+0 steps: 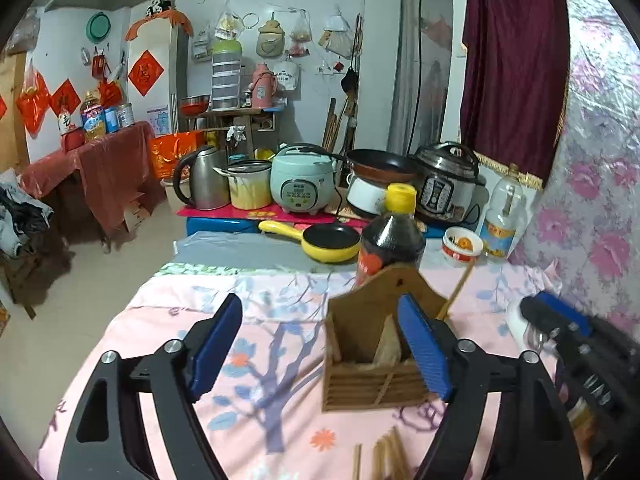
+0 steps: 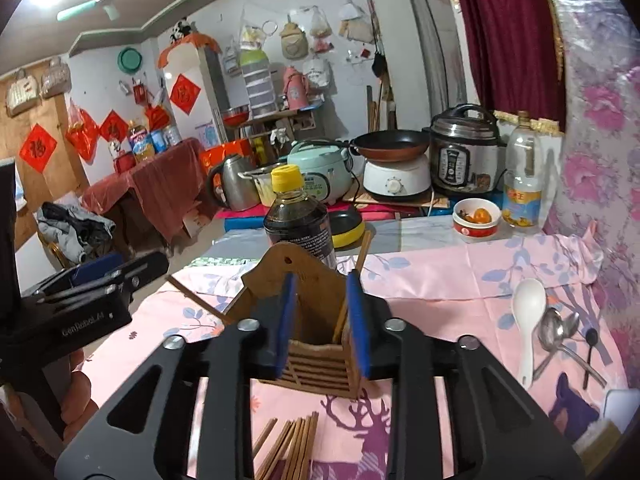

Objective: Organize utensils
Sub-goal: 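Lift the left tool's chopstick into the wooden holder while the right tool inserts its own, then open both tools and pull them back toward the chopstick pile, then close the left tool on another chopstick while the right tool grasps one too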

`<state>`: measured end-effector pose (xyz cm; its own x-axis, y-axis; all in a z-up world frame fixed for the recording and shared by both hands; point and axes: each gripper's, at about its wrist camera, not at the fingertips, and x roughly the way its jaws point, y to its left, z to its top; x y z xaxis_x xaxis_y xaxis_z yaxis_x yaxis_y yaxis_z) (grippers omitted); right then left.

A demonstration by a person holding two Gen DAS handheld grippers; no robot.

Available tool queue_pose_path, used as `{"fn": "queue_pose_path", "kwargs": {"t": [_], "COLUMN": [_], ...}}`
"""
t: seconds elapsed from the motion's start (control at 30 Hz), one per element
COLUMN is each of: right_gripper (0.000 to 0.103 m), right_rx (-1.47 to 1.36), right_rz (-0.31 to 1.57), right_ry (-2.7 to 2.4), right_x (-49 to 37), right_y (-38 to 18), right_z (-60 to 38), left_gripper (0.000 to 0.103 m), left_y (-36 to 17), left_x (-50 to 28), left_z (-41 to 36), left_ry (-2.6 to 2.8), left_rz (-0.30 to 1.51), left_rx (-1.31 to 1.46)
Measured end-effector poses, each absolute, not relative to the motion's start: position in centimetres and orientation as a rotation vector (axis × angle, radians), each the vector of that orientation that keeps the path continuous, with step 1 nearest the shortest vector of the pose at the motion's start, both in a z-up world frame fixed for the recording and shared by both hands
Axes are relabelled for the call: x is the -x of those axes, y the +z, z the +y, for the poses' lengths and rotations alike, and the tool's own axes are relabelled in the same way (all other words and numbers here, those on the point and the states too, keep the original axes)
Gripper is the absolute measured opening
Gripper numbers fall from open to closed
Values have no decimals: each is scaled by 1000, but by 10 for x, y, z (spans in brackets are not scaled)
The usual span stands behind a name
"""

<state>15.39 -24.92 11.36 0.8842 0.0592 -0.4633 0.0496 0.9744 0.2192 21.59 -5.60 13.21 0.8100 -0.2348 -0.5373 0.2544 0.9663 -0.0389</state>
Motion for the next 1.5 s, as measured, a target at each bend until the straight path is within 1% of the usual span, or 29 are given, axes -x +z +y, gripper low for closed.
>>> {"fn": "queue_pose_path", "kwargs": {"t": [0.1, 0.17, 0.2, 0.27, 0.3, 0.4, 0.43, 0.47, 0.57, 0.73, 0.87, 0.97, 1.23, 1.3, 1.37, 1.4, 1.43, 1.5], "right_gripper": [41, 48, 50, 58, 59, 72, 80, 85, 89, 90, 90, 90, 90, 90, 90, 90, 90, 90], "right_rx": [-246, -267, -274, -283, -283, -271, -260, -253, -218, -256, -283, -282, -249, -264, -278, -284, -289, -297], "right_rz": [467, 465, 467, 475, 479, 489, 494, 496, 515, 589, 708, 739, 733, 738, 740, 740, 740, 740], "right_ry": [-1, 10, 13, 17, 19, 23, 19, 14, -8, -24, -30, -10, -50, -55, -59, -59, -59, -59], "right_x": [-131, -114, -108, -91, -83, -57, -46, -38, -18, -4, -9, -16, -12, -14, -14, -14, -14, -14], "right_y": [118, 119, 118, 116, 114, 104, 97, 92, 69, 28, -8, -13, -14, -15, -16, -16, -16, -16], "right_z": [-249, -249, -249, -247, -245, -236, -233, -230, -224, -232, -237, -236, -235, -239, -241, -242, -242, -243], "left_gripper": [86, 90, 90, 91, 92, 95, 96, 96, 96, 96, 96, 96, 96, 90, 76, 72, 63, 60], "left_y": [129, 123, 120, 113, 109, 88, 81, 72, 44, 1, -19, -26, -42, -45, -48, -50, -52, -54], "left_x": [-198, -183, -176, -161, -153, -128, -121, -114, -99, -83, -83, -85, -89, -90, -93, -95, -97, -100], "left_z": [-44, -35, -30, -21, -17, -7, -5, -3, -1, 2, 3, -1, -12, -15, -17, -19, -20, -22], "left_ry": [-234, -224, -223, -223, -222, -223, -226, -230, -219, -209, -237, -285, -345, -353, -367, -374, -380, -378], "left_rz": [579, 592, 601, 622, 631, 671, 685, 705, 755, 844, 915, 952, 1030, 1042, 1066, 1081, 1098, 1101], "left_rx": [-39, -37, -34, -34, -35, -35, -36, -41, -77, -111, -104, -101, -109, -110, -100, -91, -80, -74]}}
